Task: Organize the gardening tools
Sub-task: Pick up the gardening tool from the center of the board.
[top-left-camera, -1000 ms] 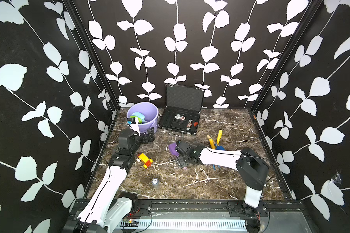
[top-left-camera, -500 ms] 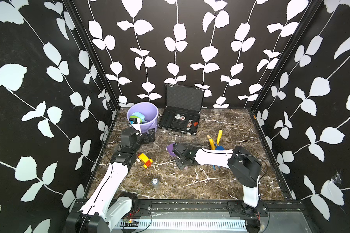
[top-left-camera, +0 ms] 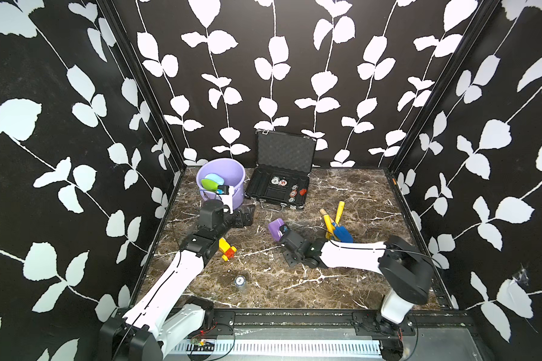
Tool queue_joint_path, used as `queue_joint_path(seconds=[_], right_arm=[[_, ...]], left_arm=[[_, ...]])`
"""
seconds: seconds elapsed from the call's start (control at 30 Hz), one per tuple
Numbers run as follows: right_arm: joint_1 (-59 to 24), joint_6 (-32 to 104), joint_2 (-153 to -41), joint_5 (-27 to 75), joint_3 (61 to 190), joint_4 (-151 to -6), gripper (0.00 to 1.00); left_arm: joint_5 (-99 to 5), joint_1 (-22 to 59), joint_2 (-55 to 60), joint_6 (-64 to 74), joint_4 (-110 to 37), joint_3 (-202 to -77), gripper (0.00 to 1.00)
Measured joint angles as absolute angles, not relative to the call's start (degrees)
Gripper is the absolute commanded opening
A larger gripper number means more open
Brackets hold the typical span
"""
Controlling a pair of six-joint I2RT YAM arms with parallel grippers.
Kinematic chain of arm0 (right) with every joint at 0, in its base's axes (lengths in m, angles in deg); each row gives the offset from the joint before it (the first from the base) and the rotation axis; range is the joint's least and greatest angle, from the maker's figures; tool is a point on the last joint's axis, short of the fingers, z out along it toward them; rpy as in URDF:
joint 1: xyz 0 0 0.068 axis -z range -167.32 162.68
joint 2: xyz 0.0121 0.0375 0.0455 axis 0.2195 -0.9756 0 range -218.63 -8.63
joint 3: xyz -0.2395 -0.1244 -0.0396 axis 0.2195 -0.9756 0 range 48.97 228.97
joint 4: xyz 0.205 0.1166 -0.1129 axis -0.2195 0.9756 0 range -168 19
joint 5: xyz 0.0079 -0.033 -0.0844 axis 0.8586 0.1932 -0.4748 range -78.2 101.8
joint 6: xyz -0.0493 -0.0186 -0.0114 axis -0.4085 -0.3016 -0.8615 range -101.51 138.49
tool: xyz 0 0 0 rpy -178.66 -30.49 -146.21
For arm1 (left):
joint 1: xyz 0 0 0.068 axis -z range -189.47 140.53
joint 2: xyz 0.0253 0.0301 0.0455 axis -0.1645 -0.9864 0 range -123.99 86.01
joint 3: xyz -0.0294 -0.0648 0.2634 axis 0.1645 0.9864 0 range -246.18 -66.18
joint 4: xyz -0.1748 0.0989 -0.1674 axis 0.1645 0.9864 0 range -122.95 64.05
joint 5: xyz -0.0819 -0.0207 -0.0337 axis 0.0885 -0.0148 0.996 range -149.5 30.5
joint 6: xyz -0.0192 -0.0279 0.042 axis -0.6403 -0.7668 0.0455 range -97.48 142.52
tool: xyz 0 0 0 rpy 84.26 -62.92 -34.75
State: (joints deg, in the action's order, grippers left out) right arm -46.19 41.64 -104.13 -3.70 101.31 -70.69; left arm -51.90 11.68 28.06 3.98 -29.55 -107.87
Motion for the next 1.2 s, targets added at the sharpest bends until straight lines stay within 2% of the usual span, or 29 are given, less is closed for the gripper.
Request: queue_joint_path(seconds=[0.2,0.47,0.73,0.83,1.1,1.2], right_arm=[[-46.2,38.7,-97.0,-7.9,94.2,-81.4,0.00],[-46.3,32.9,-95.0,-9.6,89.9,-91.1,0.00],[-47.9,27.9,-94.8,-9.7,89.8,-95.1,0.00],[-48.2,26.5,-94.5,-9.8,89.8,-95.9,0.00],[-48.2,23.9,-93.9,-10.3,89.1,-98.2,0.00],[-48.2,23.0,-93.7,-10.3,89.0,-98.1,0.00]], left_arm=[[-46.4,15.3,24.5,4.1,-29.5,-108.9,0.90],[-39.4,15.7,20.5,4.7,-29.6,-112.7,0.89],[-34.6,15.8,12.9,7.3,-27.9,-119.7,0.77],[-33.3,15.8,11.3,8.9,-26.3,-121.6,0.69],[-32.3,15.9,8.1,12.9,-20.9,-124.6,0.67],[-31.7,15.9,6.9,13.6,-20.0,-125.6,0.59]])
